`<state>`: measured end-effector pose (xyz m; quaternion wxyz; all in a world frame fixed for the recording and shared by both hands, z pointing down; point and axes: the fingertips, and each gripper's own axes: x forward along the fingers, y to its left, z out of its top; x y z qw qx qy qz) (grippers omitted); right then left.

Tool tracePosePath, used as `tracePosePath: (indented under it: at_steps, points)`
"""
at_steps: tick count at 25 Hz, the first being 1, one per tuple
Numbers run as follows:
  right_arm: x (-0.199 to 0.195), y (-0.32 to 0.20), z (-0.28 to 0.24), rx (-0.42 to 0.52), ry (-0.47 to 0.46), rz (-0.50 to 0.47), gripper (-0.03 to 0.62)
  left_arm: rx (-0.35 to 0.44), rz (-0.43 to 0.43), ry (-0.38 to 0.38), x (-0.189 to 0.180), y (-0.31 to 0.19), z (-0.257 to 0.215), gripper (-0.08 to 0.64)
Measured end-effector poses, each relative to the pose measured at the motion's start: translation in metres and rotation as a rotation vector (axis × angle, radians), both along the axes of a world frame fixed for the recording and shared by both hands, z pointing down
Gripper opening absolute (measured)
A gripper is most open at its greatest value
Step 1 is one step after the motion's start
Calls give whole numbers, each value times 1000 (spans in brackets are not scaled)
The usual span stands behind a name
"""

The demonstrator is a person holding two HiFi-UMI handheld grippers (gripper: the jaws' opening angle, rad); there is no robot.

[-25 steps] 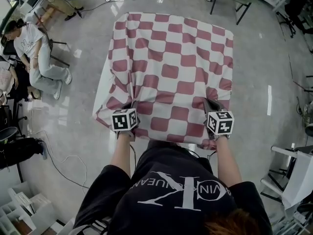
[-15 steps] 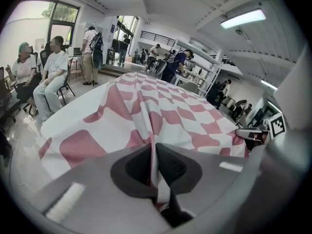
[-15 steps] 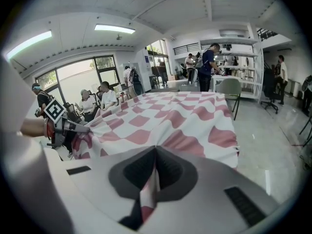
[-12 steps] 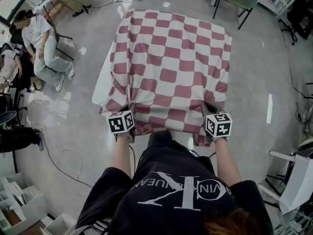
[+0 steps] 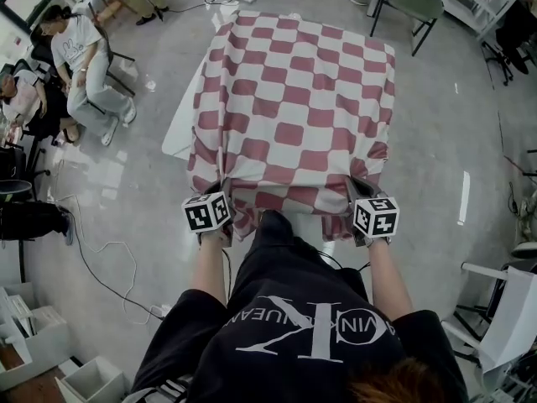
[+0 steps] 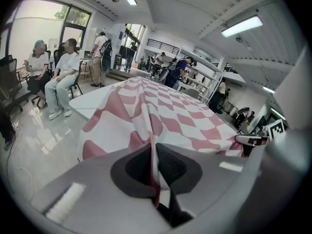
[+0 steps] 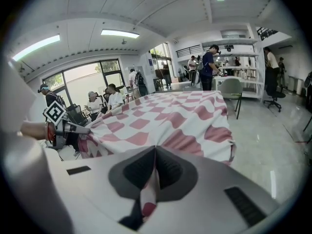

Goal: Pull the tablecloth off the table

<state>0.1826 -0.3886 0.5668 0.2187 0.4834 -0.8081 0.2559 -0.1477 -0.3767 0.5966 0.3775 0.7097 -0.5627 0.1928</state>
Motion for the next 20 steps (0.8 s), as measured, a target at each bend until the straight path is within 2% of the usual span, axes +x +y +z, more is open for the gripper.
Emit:
tracePosePath:
  at_steps: [7, 20]
  points:
    - [-4, 64, 22, 6, -39, 23, 12, 18, -10, 16, -7, 70, 18, 26]
    - [-5, 67, 15, -6, -41, 50, 12, 52, 25, 23, -9, 72, -3, 28]
